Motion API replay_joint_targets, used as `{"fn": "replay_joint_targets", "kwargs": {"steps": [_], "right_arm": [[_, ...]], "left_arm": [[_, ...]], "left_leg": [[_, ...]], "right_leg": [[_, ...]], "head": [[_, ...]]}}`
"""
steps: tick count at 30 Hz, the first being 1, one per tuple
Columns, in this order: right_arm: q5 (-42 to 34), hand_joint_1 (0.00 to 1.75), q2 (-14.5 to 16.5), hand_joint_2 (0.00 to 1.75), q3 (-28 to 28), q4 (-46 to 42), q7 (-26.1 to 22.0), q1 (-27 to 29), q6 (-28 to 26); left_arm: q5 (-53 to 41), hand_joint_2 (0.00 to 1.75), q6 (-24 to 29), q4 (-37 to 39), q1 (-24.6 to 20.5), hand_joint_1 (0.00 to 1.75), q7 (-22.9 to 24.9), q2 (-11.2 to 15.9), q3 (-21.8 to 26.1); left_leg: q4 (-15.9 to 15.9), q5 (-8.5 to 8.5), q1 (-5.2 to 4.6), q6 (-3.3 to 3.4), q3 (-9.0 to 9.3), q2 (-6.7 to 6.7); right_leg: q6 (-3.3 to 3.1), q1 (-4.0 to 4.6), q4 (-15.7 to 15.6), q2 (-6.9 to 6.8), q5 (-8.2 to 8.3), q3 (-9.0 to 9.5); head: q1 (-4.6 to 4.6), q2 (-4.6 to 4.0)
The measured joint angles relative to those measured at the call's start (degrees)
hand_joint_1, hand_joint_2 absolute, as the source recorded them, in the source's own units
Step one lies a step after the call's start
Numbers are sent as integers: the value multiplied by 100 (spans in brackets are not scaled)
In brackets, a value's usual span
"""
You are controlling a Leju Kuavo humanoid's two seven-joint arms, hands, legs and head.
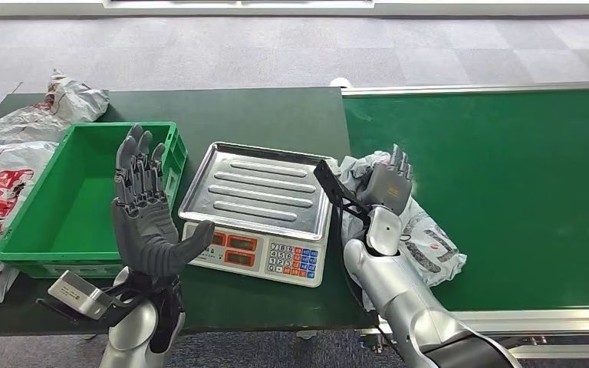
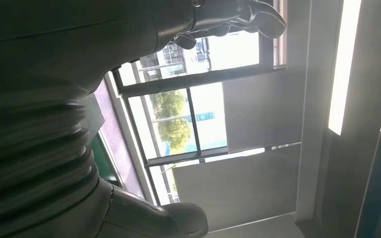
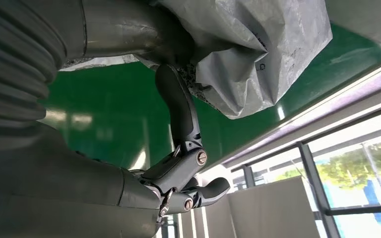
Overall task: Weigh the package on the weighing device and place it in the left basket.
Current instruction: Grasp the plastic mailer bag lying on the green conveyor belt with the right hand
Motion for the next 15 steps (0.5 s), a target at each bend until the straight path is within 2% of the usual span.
{"fn": "replay_joint_targets", "kwargs": {"steps": [2,6,10,15], "right_arm": [[34,0,-17,175,66,4,-51,14,26],[151,0,-43,0,123,12,-51,36,84],[548,0,-53,0,119,12,32,80,229],[622,0,-54,0,46,14,-12,126,481]], "left_arm": [[0,175,1,-17,5,0,2,0,1],[-1,175,1,-21,8,0,1,0,3],[-2,175,1,-21,10,0,2,0,3],[-3,175,1,-18,8,0,0,-2,3]], "left_leg": [[0,0,0,0,-1,-2],[0,1,0,0,0,-1],[0,1,0,0,-1,-1],[0,0,0,0,-1,-1]], "right_leg": [[0,1,0,-3,0,0],[0,1,0,-4,0,0],[0,1,0,-3,0,0],[0,0,0,-3,0,0]], "head": [[0,0],[-1,0],[-1,0],[0,0]]}}
